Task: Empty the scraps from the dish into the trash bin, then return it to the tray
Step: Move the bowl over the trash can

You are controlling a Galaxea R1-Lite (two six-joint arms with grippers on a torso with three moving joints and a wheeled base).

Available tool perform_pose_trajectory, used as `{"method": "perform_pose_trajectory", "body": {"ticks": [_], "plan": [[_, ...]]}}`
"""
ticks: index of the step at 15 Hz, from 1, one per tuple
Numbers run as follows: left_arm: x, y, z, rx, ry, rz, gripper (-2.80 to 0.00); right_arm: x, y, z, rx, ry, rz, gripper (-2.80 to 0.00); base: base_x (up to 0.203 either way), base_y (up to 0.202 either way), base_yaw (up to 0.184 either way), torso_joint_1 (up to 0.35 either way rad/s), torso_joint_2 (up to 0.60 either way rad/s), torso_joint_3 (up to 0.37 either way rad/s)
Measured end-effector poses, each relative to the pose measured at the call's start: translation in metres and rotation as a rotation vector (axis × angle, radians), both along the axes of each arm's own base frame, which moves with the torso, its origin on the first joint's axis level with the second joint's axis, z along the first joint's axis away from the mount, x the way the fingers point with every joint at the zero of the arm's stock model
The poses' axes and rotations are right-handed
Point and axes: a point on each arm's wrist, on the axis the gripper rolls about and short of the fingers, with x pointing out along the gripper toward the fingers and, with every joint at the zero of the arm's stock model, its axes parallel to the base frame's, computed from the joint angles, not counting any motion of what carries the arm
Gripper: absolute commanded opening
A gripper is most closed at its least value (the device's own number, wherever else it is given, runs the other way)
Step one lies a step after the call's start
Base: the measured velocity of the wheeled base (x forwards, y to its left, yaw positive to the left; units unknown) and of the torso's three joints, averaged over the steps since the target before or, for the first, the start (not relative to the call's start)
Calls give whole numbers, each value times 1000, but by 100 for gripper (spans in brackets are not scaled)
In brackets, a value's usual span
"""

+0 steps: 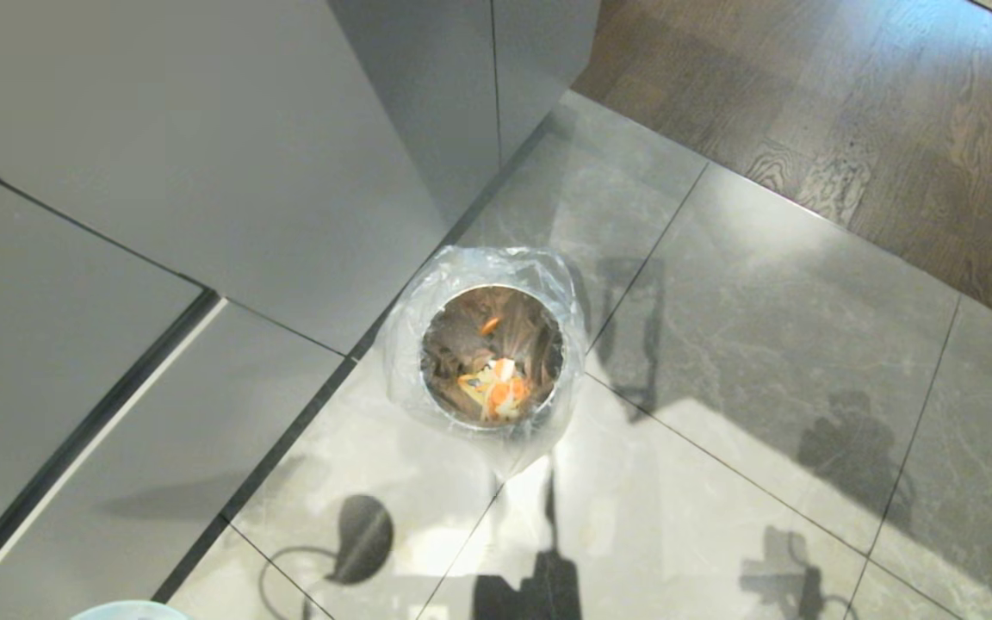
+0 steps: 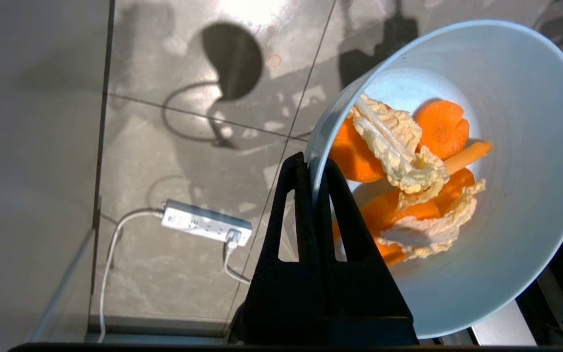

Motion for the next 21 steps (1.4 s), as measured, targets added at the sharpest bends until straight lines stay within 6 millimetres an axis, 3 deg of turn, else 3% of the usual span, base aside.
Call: {"method": "perform_pose_trajectory", "body": {"ticks": [12, 21], "plan": [[17, -11, 23, 110, -16, -323, -280, 0, 0, 0, 0, 0, 0, -280, 0, 0, 0, 0, 0, 0], [32, -13, 30, 267, -14, -351, -280, 0, 0, 0, 0, 0, 0, -280, 0, 0, 0, 0, 0, 0]]}}
